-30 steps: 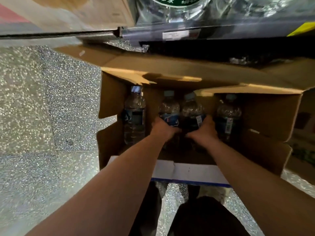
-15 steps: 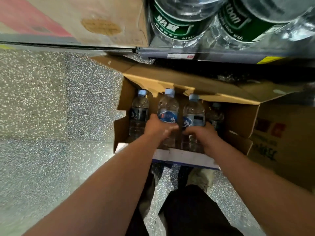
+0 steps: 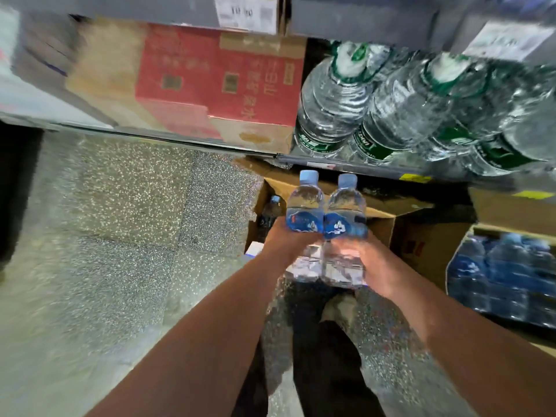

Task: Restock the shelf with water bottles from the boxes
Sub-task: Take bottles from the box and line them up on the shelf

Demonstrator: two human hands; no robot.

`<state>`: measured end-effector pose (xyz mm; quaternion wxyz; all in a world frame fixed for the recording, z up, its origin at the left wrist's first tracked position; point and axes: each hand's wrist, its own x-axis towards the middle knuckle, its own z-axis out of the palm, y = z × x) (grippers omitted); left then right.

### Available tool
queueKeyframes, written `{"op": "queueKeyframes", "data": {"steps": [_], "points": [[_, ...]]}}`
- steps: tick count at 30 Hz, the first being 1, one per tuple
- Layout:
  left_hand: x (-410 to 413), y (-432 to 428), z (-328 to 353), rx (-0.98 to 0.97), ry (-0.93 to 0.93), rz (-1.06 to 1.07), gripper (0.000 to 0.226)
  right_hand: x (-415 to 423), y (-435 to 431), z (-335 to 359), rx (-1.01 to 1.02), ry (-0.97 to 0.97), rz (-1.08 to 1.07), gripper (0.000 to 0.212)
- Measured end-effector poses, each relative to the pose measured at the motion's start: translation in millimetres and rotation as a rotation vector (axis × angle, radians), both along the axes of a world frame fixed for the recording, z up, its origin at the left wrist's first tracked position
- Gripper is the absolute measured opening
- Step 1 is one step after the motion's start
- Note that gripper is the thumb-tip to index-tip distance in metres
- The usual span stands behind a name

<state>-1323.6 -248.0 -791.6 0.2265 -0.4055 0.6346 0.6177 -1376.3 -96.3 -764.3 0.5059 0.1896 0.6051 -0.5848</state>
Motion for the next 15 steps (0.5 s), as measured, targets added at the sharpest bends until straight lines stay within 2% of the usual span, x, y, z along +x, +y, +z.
{"op": "queueKeyframes", "data": {"steps": [1, 4, 8, 10, 15], "points": [[4, -4, 9, 0.016, 0.021, 0.015, 0.026, 4, -2, 9, -0.015, -0.004, -0.020, 0.022], [21, -21, 35, 0.053, 0.085, 0.015, 0.034, 24, -14, 36, -0.034, 0.011, -0.031, 0.052], [47, -53, 84, 0.092, 0.184, -0.033, 0.040, 49, -39, 84, 0.069, 0.108, -0.004, 0.093], [57, -68, 115, 0.133, 0.245, -0.047, 0.038, 58, -52, 114, 0.071, 0.162, -0.017, 0.093], [67, -98, 205, 0.079, 0.385, 0.041, 0.038, 76, -86, 206, -0.049, 0.208, -0.129, 0.066]]}}
